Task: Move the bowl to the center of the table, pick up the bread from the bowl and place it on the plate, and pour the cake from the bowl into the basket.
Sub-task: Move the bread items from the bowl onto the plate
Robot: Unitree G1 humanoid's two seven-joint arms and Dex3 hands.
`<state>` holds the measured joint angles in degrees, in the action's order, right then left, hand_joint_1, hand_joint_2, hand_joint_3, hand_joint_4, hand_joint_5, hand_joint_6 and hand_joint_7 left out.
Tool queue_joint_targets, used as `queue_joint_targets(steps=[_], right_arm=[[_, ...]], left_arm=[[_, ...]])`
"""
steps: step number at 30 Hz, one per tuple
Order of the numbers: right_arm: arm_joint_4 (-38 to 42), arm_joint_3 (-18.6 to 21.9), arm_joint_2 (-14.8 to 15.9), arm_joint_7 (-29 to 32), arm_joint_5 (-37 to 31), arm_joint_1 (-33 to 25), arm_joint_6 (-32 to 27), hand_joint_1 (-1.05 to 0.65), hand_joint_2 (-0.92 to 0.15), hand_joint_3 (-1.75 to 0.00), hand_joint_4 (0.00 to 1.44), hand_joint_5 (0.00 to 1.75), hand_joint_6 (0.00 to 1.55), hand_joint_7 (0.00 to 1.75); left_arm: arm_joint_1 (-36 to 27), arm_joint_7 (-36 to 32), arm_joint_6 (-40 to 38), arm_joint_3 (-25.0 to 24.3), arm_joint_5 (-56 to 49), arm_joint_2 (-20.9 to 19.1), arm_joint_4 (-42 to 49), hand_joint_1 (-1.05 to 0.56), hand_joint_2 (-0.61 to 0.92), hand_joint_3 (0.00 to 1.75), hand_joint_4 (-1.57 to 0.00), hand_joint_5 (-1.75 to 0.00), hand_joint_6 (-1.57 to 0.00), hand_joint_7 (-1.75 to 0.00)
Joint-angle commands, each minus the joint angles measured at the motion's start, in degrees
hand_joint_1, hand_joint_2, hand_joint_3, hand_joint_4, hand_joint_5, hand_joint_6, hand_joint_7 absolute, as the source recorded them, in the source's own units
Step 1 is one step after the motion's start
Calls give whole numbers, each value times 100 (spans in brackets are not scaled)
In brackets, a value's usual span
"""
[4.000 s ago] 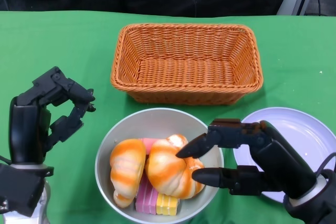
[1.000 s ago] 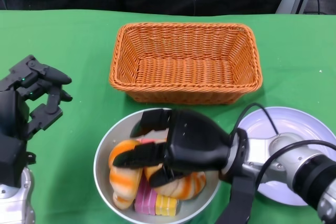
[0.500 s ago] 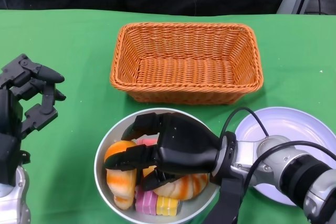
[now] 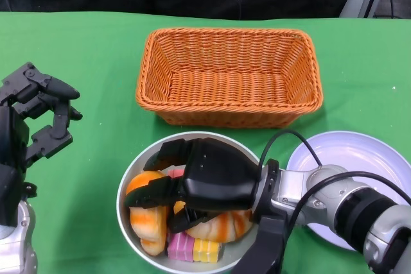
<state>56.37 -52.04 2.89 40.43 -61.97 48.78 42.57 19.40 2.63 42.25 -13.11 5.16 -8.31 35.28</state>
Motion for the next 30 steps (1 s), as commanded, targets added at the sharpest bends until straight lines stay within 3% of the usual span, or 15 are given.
queue_joint_targets(steps=[1, 17, 22, 25, 27, 30], right_arm=[[-2, -126, 140, -528, -97, -56, -281, -66, -86, -1, 61, 18, 83, 0], [-356, -256, 268, -1310, -8, -121, -490, -53, -89, -1, 77, 11, 80, 1], [-337, -319, 279, -972, -86, -117, -461, -48, -91, -1, 89, 17, 86, 3], [-260, -421, 258, -498, -208, -101, -492, -47, -92, -1, 101, 28, 92, 3], [-163, -464, 222, -145, -262, -99, -473, -46, -91, -1, 95, 57, 98, 2], [-37, -503, 191, 160, -270, -79, -396, -42, -89, 0, 96, 72, 106, 4]], left_arm=[[-3, 63, 32, -9, 42, -92, -72, 0, 61, 98, -82, -149, -82, -136], [5, 95, 4, -23, 73, -64, -100, 0, 59, 101, -83, -150, -82, -140], [-1, 26, -16, -20, -5, -75, -121, 1, 60, 102, -83, -149, -81, -139], [-3, 14, -7, -17, -34, -79, -114, 1, 59, 103, -83, -149, -82, -138], [-3, 12, 12, -19, -44, -76, -103, 1, 59, 103, -83, -149, -82, -138], [1, 7, 18, -24, -46, -65, -83, 2, 60, 103, -82, -149, -81, -137]])
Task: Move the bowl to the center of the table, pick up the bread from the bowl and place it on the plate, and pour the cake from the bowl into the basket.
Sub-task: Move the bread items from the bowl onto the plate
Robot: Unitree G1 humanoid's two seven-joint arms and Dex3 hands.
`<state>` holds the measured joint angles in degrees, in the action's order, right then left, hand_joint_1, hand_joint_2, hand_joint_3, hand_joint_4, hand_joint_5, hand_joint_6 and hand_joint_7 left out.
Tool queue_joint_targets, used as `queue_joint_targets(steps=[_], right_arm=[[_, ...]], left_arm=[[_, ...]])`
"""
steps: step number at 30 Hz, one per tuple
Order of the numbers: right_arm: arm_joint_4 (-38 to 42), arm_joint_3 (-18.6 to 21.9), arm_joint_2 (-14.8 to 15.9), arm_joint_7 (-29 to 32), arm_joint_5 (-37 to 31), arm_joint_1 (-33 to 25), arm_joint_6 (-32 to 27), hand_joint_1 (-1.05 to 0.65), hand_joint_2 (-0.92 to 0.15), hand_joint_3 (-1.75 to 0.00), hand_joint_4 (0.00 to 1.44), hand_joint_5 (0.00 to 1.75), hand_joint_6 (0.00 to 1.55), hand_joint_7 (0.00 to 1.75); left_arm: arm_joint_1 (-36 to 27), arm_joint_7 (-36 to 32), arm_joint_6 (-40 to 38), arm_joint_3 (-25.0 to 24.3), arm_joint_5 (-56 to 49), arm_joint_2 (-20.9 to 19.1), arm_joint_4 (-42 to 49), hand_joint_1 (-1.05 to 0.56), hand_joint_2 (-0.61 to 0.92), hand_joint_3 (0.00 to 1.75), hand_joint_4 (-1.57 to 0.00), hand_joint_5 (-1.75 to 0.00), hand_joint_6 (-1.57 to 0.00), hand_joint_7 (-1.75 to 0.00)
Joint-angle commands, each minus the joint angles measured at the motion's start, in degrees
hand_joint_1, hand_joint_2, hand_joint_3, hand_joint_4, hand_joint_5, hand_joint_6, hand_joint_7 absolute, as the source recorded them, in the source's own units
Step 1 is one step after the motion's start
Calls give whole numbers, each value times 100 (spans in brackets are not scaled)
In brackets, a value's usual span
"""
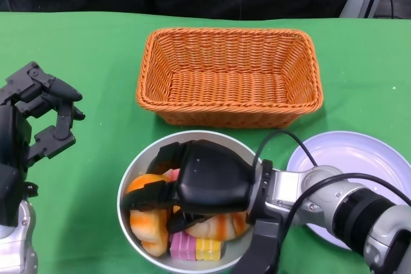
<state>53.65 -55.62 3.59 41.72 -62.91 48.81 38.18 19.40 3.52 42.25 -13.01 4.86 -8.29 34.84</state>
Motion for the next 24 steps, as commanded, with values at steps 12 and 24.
queue_joint_targets(steps=[12, 24], right_arm=[[615, -266, -14, 1183, -190, -10, 301, -35, -88, 0, 99, 52, 112, 1], [983, -100, -156, 2100, -39, 50, 611, -27, -88, -1, 76, 152, 125, 5]], left_arm=[[34, -48, 103, -26, -5, -59, 66, 1, 58, 106, -82, -149, -81, -138], [30, -212, 128, -26, -190, -75, 83, -1, 61, 100, -82, -148, -82, -133]])
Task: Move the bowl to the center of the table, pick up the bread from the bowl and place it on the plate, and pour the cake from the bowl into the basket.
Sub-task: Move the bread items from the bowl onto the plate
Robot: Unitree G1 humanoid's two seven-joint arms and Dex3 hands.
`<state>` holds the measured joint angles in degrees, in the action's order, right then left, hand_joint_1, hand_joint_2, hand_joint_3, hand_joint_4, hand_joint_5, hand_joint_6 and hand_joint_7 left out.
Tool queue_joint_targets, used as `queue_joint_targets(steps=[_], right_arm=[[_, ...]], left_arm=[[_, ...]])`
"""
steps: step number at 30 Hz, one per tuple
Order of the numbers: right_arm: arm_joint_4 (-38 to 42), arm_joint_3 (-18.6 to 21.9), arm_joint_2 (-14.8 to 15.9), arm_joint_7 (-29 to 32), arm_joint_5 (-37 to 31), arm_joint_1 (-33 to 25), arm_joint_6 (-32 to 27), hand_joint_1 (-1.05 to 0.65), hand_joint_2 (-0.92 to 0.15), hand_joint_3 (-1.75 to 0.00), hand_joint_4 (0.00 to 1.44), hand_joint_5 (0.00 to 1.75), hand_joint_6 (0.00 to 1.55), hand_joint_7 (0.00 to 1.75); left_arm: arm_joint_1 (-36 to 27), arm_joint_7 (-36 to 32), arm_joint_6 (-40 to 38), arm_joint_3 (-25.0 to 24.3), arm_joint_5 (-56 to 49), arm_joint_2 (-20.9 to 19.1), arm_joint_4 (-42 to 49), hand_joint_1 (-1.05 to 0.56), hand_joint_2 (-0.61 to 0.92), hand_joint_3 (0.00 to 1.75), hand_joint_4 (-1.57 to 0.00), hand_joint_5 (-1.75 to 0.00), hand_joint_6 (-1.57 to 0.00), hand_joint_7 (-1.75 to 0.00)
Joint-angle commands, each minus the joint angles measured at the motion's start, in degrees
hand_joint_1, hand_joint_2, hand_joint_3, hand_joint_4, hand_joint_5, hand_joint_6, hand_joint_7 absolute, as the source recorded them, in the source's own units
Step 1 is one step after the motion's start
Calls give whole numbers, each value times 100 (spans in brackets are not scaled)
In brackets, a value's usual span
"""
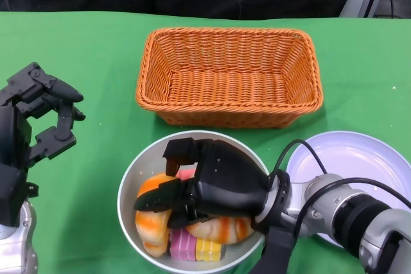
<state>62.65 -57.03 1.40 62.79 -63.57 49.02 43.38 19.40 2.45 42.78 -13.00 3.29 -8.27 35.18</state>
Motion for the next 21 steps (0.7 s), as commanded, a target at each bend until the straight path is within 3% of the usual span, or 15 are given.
queue_joint_targets(steps=[1, 9, 15, 21], right_arm=[[67, 90, 95, -18, 75, 46, 162, -26, -90, -3, 77, 146, 125, 5], [-65, 400, 264, -105, 231, 119, 452, -27, -90, -3, 79, 145, 125, 10], [-251, 720, 407, -412, 439, 137, 663, -28, -89, 0, 85, 113, 118, 16], [-416, 990, 459, -438, 634, 78, 872, -23, -87, 0, 88, 114, 112, 32]], left_arm=[[33, -119, 75, -30, -53, -86, 67, 0, 62, 100, -82, -148, -82, -133], [71, -162, 104, -37, -99, -126, 193, 0, 61, 101, -81, -147, -82, -131], [76, -145, 101, -21, -93, -133, 230, -1, 60, 101, -82, -146, -83, -131], [70, -211, 101, -9, -170, -143, 242, -1, 61, 100, -82, -145, -83, -130]])
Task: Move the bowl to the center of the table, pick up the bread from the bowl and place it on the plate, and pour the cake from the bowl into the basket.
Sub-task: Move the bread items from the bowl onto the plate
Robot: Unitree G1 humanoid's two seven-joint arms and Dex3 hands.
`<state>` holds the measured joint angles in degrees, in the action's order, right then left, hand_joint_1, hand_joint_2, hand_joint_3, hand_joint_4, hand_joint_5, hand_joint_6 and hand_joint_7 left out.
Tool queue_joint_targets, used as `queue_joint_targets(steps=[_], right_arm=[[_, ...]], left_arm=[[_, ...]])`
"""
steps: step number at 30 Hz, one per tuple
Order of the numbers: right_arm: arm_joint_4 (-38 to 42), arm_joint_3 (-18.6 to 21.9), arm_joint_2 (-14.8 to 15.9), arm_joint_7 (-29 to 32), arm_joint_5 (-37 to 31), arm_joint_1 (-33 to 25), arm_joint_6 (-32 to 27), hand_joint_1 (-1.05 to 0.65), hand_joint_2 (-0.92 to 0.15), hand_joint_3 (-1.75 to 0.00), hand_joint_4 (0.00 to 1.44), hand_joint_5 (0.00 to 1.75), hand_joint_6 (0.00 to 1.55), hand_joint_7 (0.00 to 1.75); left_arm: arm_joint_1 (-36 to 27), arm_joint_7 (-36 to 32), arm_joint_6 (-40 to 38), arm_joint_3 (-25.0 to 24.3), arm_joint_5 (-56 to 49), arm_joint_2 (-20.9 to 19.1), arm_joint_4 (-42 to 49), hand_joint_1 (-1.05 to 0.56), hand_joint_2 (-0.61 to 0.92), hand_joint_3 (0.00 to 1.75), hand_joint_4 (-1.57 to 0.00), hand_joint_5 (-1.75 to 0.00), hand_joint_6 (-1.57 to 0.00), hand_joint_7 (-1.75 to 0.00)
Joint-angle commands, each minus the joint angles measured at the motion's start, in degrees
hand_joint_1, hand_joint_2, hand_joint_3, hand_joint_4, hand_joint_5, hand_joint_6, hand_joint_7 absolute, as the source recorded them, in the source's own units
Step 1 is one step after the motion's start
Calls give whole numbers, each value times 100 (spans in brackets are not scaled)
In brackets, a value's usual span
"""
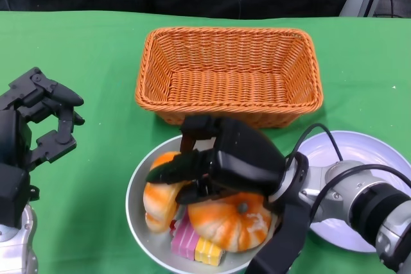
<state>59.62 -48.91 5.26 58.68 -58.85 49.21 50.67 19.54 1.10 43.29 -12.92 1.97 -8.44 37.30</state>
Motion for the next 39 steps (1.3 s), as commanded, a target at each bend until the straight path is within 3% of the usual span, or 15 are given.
queue_joint_targets(steps=[1, 8, 20, 26, 34, 39], right_arm=[[-147, 238, 84, -72, 220, 40, 191, -22, -88, 0, 87, 115, 107, 41], [-331, 661, 117, -336, 574, -53, 454, -21, -91, -1, 84, 118, 91, 70], [-1253, 1661, 274, -1092, 1400, -674, 521, -24, -89, 0, 87, 129, 89, 82], [-2223, 2293, 515, -2271, 2392, -1439, 494, -23, -89, 0, 82, 142, 85, 95], [-3834, 3157, 525, -3805, 3858, -2581, -428, -24, -89, -1, 80, 153, 87, 102], [-4492, 3555, 486, -4329, 4203, -3008, -880, -27, -92, -3, 79, 161, 81, 113]], left_arm=[[54, -78, 36, -20, -32, -124, 26, -1, 61, 100, -82, -145, -83, -129], [44, -37, -32, -32, 14, -128, 15, -1, 61, 99, -81, -146, -84, -127], [59, -43, 9, -43, 5, -165, 68, 0, 61, 99, -81, -146, -84, -127], [57, -28, 3, -25, 2, -177, 60, 0, 63, 97, -81, -147, -84, -128], [98, 162, 39, 43, 85, -177, 173, 1, 60, 100, -81, -147, -84, -129], [114, 237, 15, 101, 119, -165, 228, 0, 58, 103, -82, -148, -83, -131]])
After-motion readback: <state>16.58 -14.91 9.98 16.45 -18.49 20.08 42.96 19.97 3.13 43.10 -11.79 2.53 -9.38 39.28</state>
